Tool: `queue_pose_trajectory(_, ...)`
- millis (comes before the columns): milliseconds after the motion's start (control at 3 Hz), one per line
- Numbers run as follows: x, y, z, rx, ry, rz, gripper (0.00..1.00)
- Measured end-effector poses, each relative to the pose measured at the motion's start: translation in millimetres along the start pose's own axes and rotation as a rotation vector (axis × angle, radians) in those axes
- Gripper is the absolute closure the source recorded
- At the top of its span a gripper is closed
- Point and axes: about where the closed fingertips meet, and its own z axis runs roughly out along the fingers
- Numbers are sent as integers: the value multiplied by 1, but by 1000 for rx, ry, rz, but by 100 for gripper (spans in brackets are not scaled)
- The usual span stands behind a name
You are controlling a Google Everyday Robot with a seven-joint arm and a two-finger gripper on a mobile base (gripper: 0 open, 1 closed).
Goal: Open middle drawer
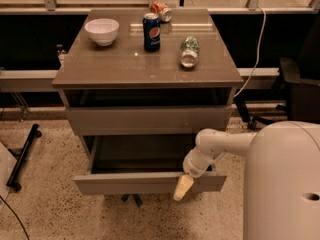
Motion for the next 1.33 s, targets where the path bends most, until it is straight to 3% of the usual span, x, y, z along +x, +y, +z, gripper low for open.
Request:
queue_pose_trajectory(333, 15, 31, 3, -9, 91, 8, 0)
queue_pose_trajectory(667, 37, 64, 2, -28, 130, 47, 0)
queue_pose_trajectory(1000, 37, 65, 2, -28, 130, 47, 18)
queue_pose_trajectory(1333, 36, 65, 1, -28, 130, 47, 25)
